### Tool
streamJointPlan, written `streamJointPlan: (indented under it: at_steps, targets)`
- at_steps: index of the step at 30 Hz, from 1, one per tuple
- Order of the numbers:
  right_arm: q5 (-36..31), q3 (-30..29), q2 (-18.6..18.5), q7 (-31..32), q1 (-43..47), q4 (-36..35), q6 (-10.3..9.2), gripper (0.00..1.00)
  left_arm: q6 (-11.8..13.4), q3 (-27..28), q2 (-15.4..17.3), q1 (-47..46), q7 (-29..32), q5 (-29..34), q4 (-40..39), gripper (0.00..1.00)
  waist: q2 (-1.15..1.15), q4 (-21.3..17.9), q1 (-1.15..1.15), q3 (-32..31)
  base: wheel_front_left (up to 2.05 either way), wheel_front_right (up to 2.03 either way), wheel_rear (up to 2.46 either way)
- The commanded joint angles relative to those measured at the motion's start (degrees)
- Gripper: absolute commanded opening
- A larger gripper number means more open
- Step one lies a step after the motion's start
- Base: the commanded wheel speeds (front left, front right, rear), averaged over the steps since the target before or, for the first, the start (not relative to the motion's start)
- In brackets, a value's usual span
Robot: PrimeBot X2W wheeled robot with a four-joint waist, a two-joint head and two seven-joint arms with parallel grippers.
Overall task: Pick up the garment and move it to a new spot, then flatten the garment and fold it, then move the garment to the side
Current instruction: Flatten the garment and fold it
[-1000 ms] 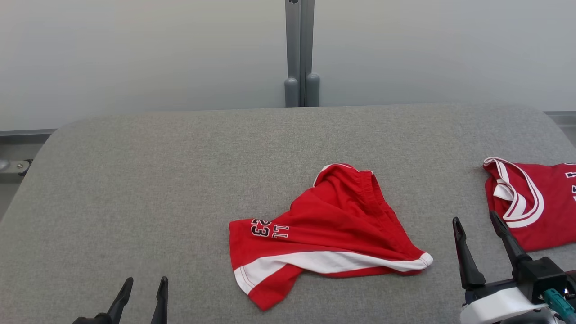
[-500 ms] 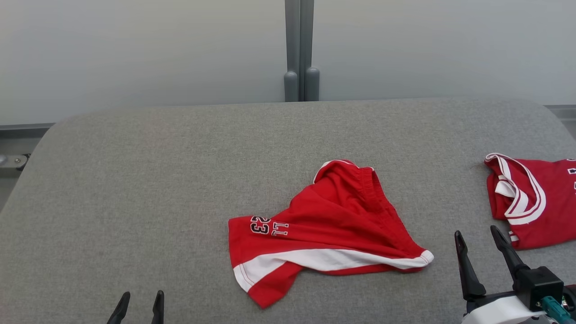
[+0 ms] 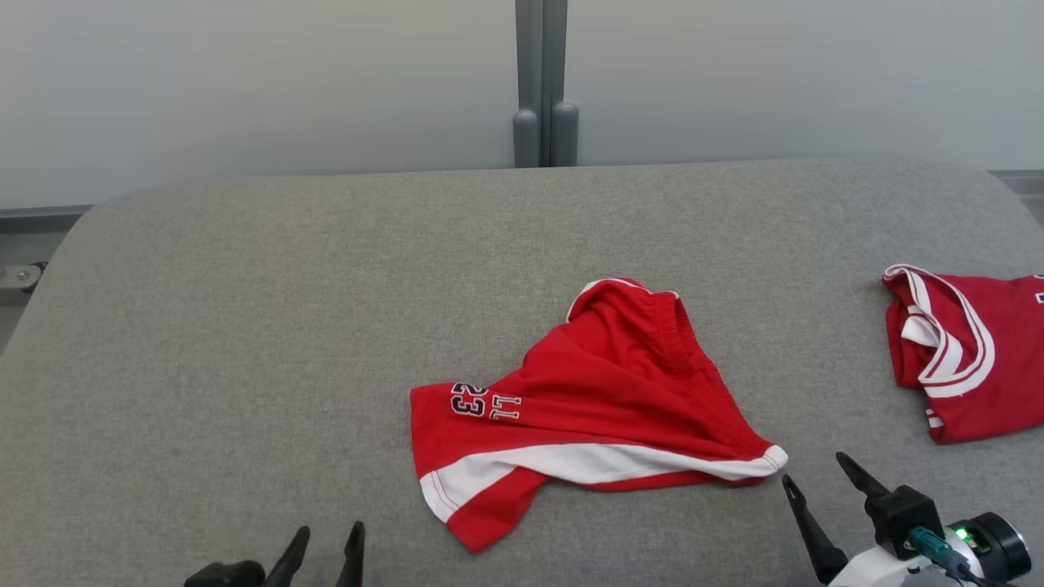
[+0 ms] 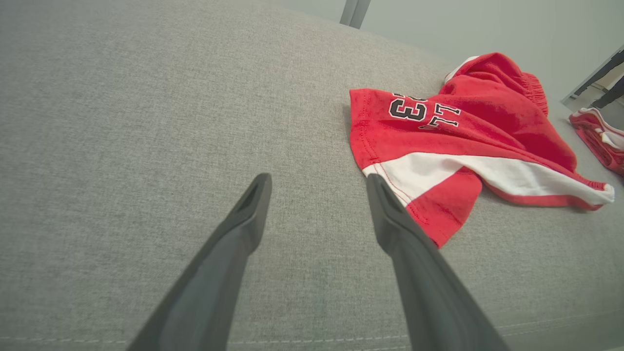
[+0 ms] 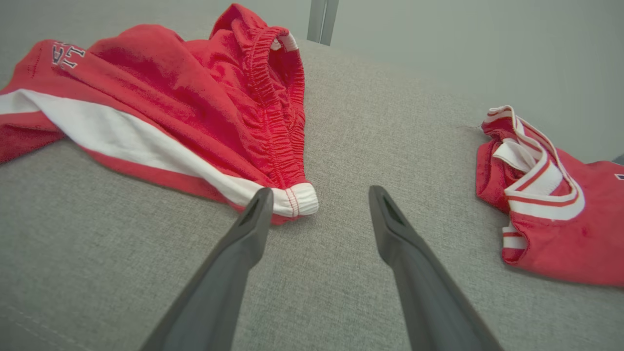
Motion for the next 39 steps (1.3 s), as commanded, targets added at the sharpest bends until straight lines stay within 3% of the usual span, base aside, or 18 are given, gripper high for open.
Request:
streamJointPlan:
  at_steps: [1, 7, 12, 29, 30, 32, 35, 37, 39]
  targets:
    - [0.75, 2.87, -1.81, 0.53, -1.96, 2.49, -0.05, 1.0, -0.27, -0.42, -0.56, -1.47, 1.84, -1.08, 0.14, 1.0, 0.0, 0.02, 0.0, 0.41, 0.0, 0.0, 0.0]
    - [5.87, 14.49, -7.43, 3.4, -9.11, 8.88, -0.07, 1.0, 0.66, -2.53, -2.7, -4.39, 10.19, -3.72, -0.15, 1.0, 0.0, 0.15, 0.0, 1.21, 0.0, 0.0, 0.0]
    - [9.9, 21.25, -10.01, 4.95, -13.99, 10.77, -0.07, 1.0, 1.21, -3.52, -3.57, -5.99, 13.92, -4.84, -1.23, 1.0, 0.0, 0.17, 0.0, 2.56, 0.0, 0.0, 0.0]
    - [19.87, 32.5, -13.08, 5.16, -20.7, 15.64, -0.07, 1.0, 0.55, -6.63, -4.75, -9.62, 18.04, -8.32, 0.16, 1.0, 0.0, 1.0, 0.0, 4.54, 0.0, 0.0, 0.0]
    - [20.41, 32.9, -13.08, 4.98, -20.83, 15.8, -0.07, 0.9, 0.48, -6.71, -4.79, -9.78, 18.21, -8.5, 0.18, 1.0, 0.0, 0.97, 0.0, 4.56, 0.0, 0.0, 0.0]
    - [21.35, 33.68, -13.24, 4.72, -21.27, 16.05, -0.07, 0.57, 0.44, -6.68, -4.88, -10.23, 18.35, -9.14, 0.54, 1.0, 0.0, 0.89, 0.0, 4.69, 0.0, 0.0, 0.0]
    - [22.33, 34.6, -13.41, 4.39, -21.9, 16.19, -0.07, 0.29, 0.83, -6.73, -5.05, -11.59, 18.75, -9.32, 2.35, 1.0, 0.0, 0.82, 0.0, 5.21, 0.0, 0.0, 0.0]
    - [22.91, 35.21, -13.41, 4.19, -22.22, 16.27, -0.07, 0.16, 1.01, -7.11, -5.36, -12.82, 19.13, -9.69, 4.15, 1.0, 0.0, 0.69, 0.0, 5.64, 0.0, 0.0, 0.0]
    - [23.33, 35.72, -13.44, 3.97, -22.85, 16.43, -0.07, 0.14, 1.1, -7.6, -5.67, -14.03, 19.6, -10.11, 6.17, 1.0, 0.0, 0.45, 0.0, 6.03, 0.0, 0.0, 0.0]
